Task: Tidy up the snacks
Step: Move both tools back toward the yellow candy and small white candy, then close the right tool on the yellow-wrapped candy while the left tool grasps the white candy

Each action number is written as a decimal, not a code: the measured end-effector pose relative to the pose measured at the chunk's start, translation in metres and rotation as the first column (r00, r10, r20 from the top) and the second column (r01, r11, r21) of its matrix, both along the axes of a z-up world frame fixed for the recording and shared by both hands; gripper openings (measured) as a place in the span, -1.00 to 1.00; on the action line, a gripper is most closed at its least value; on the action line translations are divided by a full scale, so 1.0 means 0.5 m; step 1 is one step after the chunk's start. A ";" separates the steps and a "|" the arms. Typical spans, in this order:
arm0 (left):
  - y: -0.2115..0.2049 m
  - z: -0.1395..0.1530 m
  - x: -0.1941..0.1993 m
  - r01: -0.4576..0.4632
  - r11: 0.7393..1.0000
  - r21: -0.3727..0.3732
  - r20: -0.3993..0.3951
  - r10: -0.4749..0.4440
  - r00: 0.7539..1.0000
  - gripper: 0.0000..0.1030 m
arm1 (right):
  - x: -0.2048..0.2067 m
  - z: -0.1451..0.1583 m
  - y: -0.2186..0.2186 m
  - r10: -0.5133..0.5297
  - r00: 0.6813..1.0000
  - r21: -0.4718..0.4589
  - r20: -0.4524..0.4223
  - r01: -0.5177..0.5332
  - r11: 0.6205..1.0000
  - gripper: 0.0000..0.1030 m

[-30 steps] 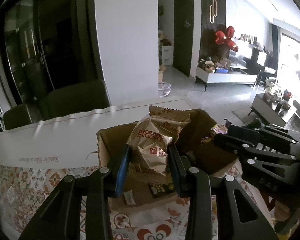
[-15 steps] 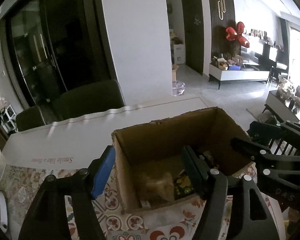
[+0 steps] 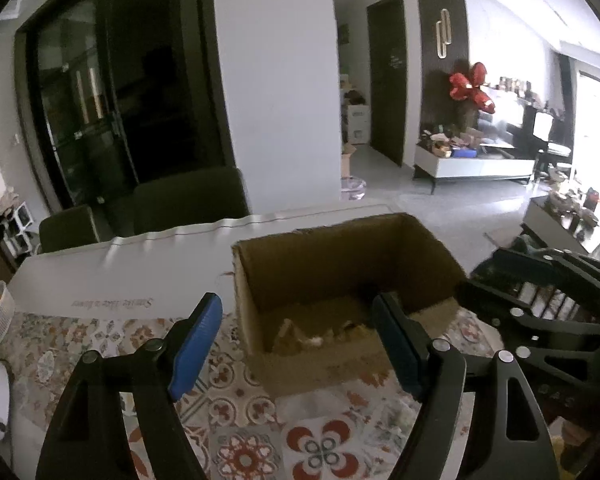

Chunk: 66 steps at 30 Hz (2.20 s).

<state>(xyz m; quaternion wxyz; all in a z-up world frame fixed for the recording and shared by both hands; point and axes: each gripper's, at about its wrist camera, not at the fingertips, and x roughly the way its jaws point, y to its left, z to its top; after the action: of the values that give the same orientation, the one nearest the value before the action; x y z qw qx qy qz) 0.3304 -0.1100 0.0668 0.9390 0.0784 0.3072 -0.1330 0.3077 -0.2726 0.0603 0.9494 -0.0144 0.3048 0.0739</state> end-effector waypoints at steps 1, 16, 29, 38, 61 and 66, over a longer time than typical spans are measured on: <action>0.000 0.001 -0.012 0.009 1.000 -0.004 0.003 -0.009 1.000 0.50 | -0.010 0.001 0.002 0.004 1.000 0.002 0.006 -0.004 1.000 -0.03; -0.029 -0.015 -0.126 0.071 0.997 0.040 0.085 -0.074 0.994 0.50 | -0.112 -0.036 -0.026 -0.028 1.000 0.041 0.012 0.028 0.999 -0.03; -0.058 -0.090 -0.144 0.107 0.994 0.038 0.034 -0.108 0.994 0.50 | -0.154 -0.101 -0.056 -0.061 0.998 0.073 -0.023 0.063 0.995 -0.03; -0.086 -0.161 -0.138 0.139 0.989 0.057 -0.023 -0.137 0.990 0.49 | -0.153 -0.170 -0.078 -0.076 0.993 0.107 -0.088 0.085 0.991 -0.03; -0.124 -0.327 -0.098 0.231 0.973 0.010 -0.206 -0.224 0.952 0.32 | -0.102 -0.321 -0.110 -0.091 0.969 0.175 -0.229 0.133 0.976 -0.03; -0.129 -0.354 -0.081 0.237 0.971 0.009 -0.227 -0.229 0.946 0.23 | -0.092 -0.342 -0.110 -0.090 0.965 0.188 -0.247 0.139 0.972 -0.03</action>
<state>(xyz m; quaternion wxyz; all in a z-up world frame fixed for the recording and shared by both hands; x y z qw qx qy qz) 0.2898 -0.1747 -0.1101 0.8743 0.1156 0.4024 -0.2456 0.2618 -0.3276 -0.1107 0.9055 0.1097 0.4068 0.0507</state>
